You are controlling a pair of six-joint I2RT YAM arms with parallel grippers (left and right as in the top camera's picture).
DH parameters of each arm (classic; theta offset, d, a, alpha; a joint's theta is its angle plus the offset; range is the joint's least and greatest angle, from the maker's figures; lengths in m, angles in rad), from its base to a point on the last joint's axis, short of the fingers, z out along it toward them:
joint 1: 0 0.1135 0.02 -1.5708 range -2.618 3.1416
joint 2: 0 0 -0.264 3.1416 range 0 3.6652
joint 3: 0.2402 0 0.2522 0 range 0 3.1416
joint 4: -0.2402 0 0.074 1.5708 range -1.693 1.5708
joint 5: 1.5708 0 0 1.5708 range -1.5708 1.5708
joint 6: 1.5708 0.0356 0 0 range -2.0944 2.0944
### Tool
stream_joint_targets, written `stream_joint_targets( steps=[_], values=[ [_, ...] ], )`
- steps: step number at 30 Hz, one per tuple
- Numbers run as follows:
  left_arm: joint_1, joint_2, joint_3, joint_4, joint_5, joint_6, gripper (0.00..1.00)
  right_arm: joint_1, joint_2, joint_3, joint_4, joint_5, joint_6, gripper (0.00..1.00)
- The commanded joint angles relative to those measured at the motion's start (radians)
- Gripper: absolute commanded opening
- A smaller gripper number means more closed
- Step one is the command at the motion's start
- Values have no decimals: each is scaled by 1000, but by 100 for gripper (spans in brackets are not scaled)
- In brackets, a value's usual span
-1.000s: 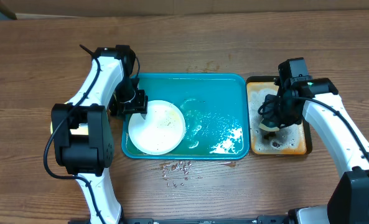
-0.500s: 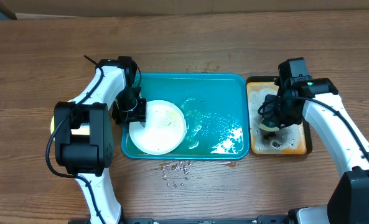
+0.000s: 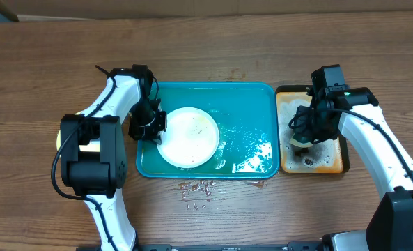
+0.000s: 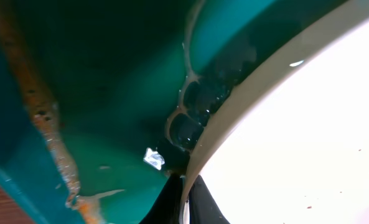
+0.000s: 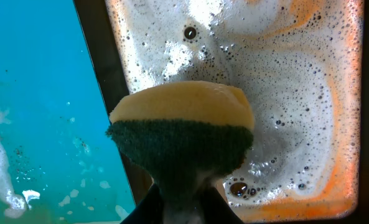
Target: Clean dirty plates on tray and stack at the side
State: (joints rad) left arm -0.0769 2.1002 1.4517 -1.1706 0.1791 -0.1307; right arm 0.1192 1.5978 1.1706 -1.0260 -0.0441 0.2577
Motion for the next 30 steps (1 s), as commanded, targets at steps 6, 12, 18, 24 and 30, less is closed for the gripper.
stream_joint_targets(
  steps=[6,12,18,24,30],
  values=[
    [-1,11,-14,7,17,-7,4,-4,0,-5,-2,10,-4,15],
    [0,-59,52,-30,9,-9,4,-4,0,-5,-6,10,-4,15],
    [-2,-205,89,-36,-82,-51,4,-4,0,-5,-6,10,-4,15],
    [-3,-316,89,-48,-250,-132,4,-3,0,-5,-6,9,-4,15],
    [-58,-383,89,-52,-457,-261,4,-3,0,-5,-6,10,-4,15]
  ],
)
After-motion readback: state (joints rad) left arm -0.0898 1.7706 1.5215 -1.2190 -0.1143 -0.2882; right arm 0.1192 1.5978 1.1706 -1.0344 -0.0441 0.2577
